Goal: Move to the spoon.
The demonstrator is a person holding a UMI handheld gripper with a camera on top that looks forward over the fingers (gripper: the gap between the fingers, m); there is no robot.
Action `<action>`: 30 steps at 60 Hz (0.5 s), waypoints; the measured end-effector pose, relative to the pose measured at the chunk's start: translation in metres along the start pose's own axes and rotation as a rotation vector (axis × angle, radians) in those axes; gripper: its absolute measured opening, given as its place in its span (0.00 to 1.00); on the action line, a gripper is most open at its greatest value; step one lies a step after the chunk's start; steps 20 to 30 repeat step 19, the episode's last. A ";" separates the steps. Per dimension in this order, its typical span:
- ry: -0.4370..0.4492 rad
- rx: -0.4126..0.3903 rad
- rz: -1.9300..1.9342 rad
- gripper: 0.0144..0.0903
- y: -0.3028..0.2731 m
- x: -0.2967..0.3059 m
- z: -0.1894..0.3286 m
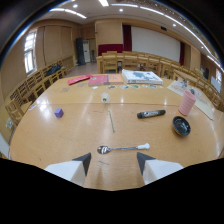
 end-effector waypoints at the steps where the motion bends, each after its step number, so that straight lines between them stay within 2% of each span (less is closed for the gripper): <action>1: 0.001 -0.003 0.001 0.95 0.001 0.000 0.001; 30: 0.012 -0.007 0.004 0.95 -0.001 0.003 0.004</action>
